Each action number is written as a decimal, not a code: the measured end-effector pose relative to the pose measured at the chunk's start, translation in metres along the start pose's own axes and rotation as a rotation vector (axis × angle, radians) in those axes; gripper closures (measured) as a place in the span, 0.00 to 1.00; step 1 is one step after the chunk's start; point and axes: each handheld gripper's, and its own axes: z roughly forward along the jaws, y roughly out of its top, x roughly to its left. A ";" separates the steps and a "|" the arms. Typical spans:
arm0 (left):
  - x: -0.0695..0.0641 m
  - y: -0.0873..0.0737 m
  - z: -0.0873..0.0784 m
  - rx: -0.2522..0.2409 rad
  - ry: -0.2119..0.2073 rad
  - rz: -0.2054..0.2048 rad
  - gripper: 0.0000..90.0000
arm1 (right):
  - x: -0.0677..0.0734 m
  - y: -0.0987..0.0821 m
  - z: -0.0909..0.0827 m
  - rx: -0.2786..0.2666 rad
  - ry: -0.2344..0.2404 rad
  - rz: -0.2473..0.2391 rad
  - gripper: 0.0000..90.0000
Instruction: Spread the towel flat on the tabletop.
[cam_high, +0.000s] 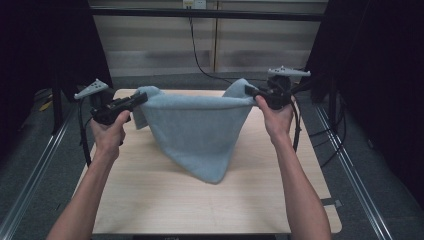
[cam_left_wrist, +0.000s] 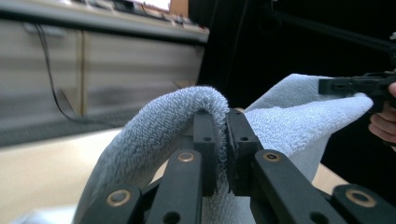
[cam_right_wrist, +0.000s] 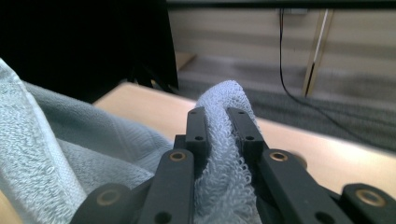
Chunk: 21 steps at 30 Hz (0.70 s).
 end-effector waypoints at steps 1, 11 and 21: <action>0.000 0.000 0.000 0.000 0.000 0.000 0.94 | 0.000 0.000 0.000 0.000 0.000 0.000 0.89; -0.028 0.005 -0.026 -0.041 -0.020 0.113 0.94 | 0.018 0.012 -0.036 -0.081 -0.006 -0.048 0.89; -0.044 -0.107 -0.029 0.209 -0.129 0.057 0.93 | 0.007 -0.141 -0.054 0.126 0.009 0.068 0.88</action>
